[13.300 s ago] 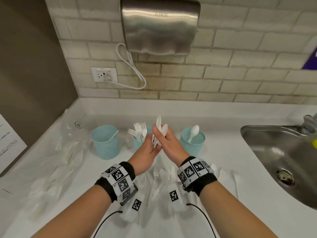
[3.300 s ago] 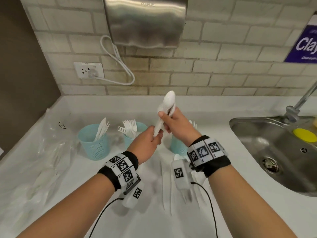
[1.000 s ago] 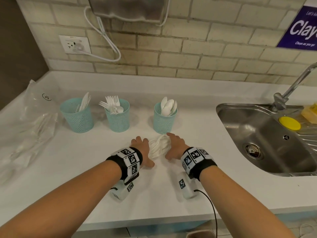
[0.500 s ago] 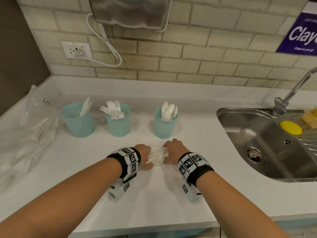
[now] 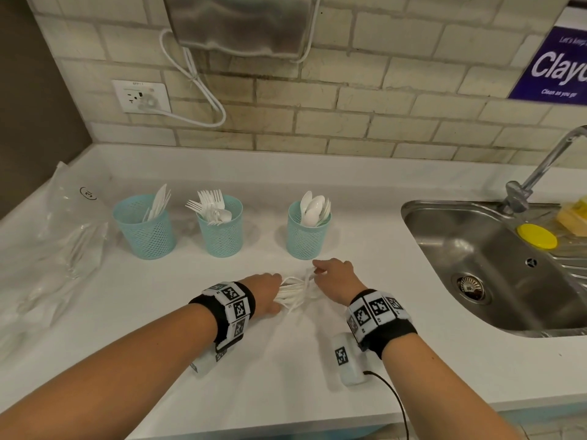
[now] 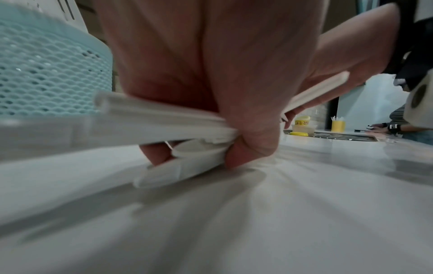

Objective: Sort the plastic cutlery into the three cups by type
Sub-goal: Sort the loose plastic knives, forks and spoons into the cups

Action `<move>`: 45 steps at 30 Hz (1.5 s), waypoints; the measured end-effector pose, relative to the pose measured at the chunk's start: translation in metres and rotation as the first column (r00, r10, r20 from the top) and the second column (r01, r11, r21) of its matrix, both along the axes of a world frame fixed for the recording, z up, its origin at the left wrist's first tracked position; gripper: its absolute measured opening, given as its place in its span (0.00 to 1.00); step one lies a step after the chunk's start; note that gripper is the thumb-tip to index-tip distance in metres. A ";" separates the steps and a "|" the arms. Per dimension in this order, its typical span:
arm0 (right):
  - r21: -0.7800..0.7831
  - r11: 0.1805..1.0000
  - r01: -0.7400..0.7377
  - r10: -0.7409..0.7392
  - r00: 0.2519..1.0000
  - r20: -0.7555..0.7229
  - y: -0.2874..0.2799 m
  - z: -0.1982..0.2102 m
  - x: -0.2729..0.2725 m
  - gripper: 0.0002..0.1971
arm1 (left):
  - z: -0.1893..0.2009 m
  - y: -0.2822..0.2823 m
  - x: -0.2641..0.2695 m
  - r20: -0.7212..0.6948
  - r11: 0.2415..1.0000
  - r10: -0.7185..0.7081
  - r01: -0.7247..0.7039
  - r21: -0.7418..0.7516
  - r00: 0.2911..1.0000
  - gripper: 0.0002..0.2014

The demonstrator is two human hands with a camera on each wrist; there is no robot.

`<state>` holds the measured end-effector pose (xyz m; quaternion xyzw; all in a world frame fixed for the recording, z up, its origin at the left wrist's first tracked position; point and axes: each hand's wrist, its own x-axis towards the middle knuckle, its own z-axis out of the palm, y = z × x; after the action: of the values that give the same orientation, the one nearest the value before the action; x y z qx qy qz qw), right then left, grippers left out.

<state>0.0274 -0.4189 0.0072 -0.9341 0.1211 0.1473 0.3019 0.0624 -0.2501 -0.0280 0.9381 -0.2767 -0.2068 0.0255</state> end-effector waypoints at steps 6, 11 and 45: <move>0.372 0.912 0.173 -0.277 0.929 0.246 0.011 0.002 -0.005 0.23 | 0.007 0.014 0.004 -0.041 0.997 0.055 -0.057 -0.059 0.998 0.21; 0.565 0.810 0.157 -0.398 0.855 0.334 0.032 0.015 -0.004 0.13 | 0.009 0.044 0.007 -0.128 0.977 0.047 -0.072 -0.198 0.991 0.21; 0.589 0.806 -0.051 -0.250 0.874 0.418 0.068 0.063 0.049 0.20 | 0.054 0.053 0.016 -0.509 0.352 0.111 -0.513 -0.783 0.854 0.07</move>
<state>0.0766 -0.3510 0.0707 -0.7947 0.0424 -0.0733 0.6011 0.0780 -0.1975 0.0262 0.7523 -0.1447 -0.1888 0.6143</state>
